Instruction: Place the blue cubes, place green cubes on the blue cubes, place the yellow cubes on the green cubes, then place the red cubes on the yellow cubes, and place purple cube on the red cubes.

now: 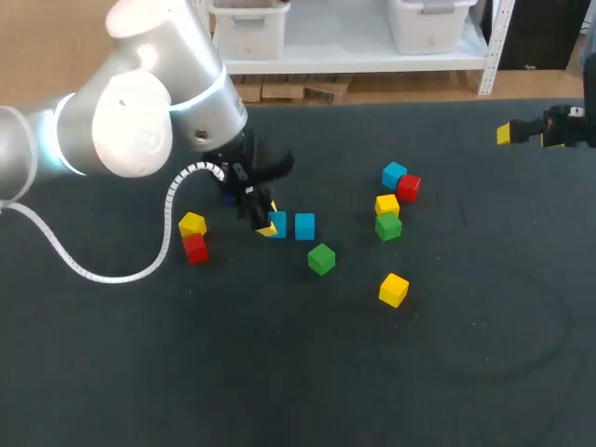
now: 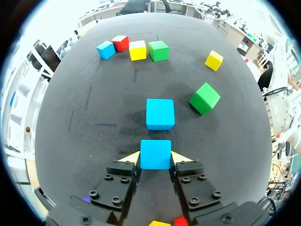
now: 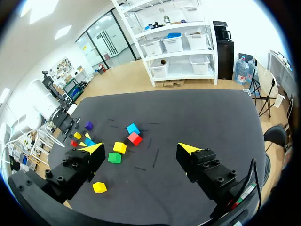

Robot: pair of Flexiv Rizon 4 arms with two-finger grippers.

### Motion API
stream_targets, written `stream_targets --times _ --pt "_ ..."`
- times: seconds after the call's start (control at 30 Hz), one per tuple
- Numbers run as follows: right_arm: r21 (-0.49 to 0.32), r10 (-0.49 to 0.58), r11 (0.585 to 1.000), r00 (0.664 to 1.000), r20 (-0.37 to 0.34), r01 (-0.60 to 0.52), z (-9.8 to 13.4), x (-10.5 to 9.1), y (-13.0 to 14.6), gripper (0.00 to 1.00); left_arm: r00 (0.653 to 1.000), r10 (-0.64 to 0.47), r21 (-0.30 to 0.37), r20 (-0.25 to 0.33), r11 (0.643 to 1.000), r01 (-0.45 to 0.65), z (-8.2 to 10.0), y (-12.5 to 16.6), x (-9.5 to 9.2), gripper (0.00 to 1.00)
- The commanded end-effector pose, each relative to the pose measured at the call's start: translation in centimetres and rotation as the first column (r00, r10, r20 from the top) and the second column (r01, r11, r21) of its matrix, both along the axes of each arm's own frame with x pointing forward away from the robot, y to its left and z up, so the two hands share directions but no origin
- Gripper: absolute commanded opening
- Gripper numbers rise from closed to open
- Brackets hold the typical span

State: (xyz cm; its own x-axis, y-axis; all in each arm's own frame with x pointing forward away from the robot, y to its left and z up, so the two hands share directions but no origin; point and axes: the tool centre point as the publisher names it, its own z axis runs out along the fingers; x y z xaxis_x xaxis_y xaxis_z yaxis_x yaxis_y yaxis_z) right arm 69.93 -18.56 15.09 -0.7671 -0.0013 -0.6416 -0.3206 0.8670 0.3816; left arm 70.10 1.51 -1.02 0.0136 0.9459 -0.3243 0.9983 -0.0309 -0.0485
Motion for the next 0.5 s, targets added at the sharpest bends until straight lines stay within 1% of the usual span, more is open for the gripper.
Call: stream_targets --times 0.03,0.5 --pt "-0.001 -0.002 1.000 1.000 0.000 0.002 0.01 0.00 0.06 1.00 1.000 -0.002 0.005 -0.007 1.000 0.002 -0.07 -0.15 0.21 0.00" --pt "-0.001 -0.002 1.000 1.000 0.000 0.002 0.01 0.00 0.06 1.00 1.000 0.013 0.011 -0.025 1.000 -0.012 -0.44 -0.07 -0.16 0.00"
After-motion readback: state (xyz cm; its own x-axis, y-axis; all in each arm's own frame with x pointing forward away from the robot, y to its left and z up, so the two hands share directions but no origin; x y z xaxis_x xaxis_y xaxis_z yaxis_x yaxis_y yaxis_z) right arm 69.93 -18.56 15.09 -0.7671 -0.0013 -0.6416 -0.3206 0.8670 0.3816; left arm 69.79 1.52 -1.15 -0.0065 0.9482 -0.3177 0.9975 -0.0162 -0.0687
